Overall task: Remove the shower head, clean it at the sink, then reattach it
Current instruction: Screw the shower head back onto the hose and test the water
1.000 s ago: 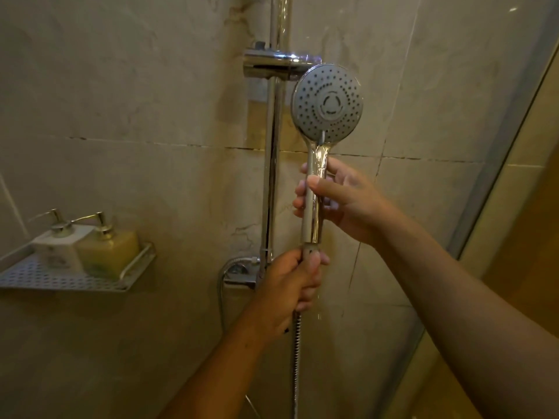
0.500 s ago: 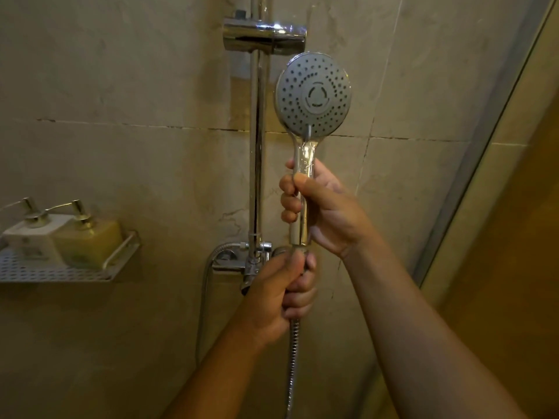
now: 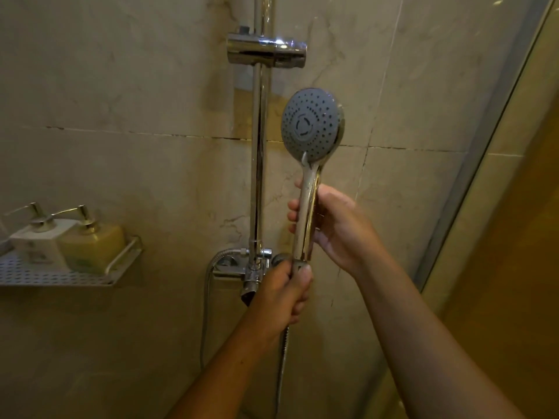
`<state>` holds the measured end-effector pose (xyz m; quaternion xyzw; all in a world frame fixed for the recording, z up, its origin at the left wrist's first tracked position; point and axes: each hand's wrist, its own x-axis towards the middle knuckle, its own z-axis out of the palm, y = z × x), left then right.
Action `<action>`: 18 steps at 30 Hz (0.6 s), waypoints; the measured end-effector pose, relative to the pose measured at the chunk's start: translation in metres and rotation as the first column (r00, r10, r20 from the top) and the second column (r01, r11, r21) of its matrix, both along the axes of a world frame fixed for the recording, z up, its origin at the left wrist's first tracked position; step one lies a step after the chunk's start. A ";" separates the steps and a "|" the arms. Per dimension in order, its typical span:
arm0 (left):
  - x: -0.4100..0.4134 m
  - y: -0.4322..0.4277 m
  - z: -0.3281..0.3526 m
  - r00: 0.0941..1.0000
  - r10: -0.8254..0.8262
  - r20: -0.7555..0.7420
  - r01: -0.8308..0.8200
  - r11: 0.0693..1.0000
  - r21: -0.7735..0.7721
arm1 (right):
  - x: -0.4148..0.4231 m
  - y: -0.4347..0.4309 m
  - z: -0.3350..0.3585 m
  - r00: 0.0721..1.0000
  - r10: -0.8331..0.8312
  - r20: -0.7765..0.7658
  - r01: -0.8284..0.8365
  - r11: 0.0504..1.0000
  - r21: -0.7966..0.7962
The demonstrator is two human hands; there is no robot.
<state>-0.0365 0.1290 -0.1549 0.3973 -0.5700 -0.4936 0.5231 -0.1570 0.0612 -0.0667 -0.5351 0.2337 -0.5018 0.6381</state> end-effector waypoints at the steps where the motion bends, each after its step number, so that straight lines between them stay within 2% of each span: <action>1: -0.001 0.002 0.000 1.000 -0.015 -0.016 0.015 1.000 -0.003 | -0.004 0.000 0.001 0.999 0.028 -0.041 -0.030 0.998 -0.046; 5: -0.001 0.006 -0.003 0.999 -0.024 -0.024 0.023 1.000 -0.010 | -0.011 -0.001 0.005 0.974 -0.010 -0.228 -0.033 0.983 -0.182; 8: -0.001 0.006 -0.007 0.999 0.024 -0.024 -0.023 1.000 0.012 | -0.001 0.000 0.006 0.908 -0.234 -0.348 0.134 0.948 -0.289; 9: -0.001 0.006 -0.008 0.999 0.039 -0.025 -0.038 0.999 0.020 | 0.003 0.000 0.006 0.859 -0.339 -0.383 0.203 0.914 -0.353; 12: -0.001 0.005 -0.009 0.998 0.063 0.025 -0.063 0.998 0.024 | 0.008 0.001 0.001 0.607 -0.668 -0.430 0.354 0.712 -0.606; 13: -0.002 0.004 -0.009 0.997 0.061 0.048 -0.062 0.998 0.013 | 0.010 0.001 -0.001 0.605 -0.687 -0.402 0.394 0.697 -0.599; 14: -0.003 0.004 -0.008 0.996 0.057 0.063 -0.058 0.998 0.005 | 0.012 0.001 -0.002 0.701 -0.620 -0.354 0.420 0.759 -0.498; 15: -0.004 0.003 -0.006 0.996 0.053 0.066 -0.053 0.999 0.001 | 0.016 0.001 -0.002 0.839 -0.474 -0.267 0.385 0.864 -0.324; 16: -0.005 0.003 -0.005 0.997 0.046 0.054 -0.046 0.999 0.001 | 0.020 0.001 -0.002 0.949 -0.284 -0.141 0.265 0.954 -0.139; 17: -0.005 0.003 -0.004 0.999 0.035 0.028 -0.035 0.999 0.004 | 0.020 0.001 0.000 0.995 -0.098 0.006 0.098 0.995 -0.003; 18: -0.005 0.004 -0.003 1.000 0.021 -0.004 -0.021 1.000 0.009 | 0.017 0.000 0.001 0.993 0.046 0.107 -0.053 0.997 0.064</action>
